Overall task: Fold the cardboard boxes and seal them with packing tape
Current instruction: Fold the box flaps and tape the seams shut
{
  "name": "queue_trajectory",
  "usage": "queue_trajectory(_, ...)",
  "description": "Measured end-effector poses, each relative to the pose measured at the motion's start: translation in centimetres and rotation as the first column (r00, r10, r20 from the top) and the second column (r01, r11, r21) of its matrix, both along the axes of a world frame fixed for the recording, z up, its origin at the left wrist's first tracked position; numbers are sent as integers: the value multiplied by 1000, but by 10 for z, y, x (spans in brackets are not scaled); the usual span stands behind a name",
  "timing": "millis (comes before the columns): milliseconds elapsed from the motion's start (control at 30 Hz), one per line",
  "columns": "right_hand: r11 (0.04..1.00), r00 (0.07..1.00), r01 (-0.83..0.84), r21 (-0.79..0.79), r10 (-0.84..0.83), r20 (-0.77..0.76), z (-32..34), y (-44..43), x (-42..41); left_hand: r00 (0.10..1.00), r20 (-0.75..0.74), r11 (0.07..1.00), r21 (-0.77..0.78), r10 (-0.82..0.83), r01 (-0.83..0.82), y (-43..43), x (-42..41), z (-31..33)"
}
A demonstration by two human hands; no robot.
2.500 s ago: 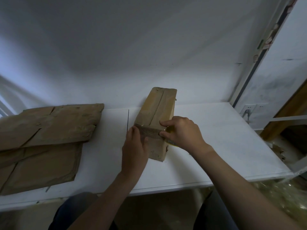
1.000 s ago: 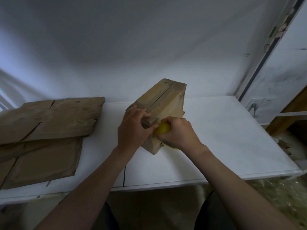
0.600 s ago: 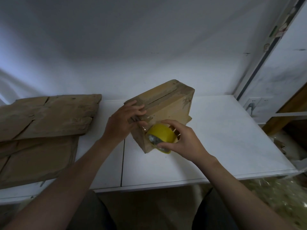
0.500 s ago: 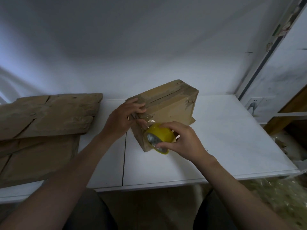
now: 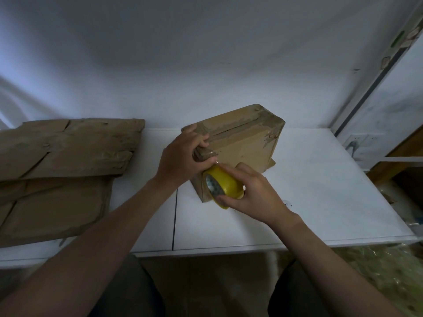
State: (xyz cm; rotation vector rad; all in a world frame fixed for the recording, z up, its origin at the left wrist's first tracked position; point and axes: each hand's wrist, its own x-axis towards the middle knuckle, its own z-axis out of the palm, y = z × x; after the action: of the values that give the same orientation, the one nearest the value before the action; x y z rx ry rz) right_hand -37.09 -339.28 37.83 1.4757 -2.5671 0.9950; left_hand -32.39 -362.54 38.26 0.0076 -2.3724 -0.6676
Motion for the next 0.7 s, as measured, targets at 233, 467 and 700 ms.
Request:
queue_trajectory(233,991,997,60,-122,-54,57,0,0,4,955,57,924,275,-290,264,-33,-2,2)
queue_trajectory(467,992,994,77,-102,-69,80,6,-10,9,971,163,960,248,-176,132,-34,7,8)
queue_trajectory(700,992,995,84,-93,-79,56,4,-15,10,922,379,368,870,-74,-328,47,72,-1)
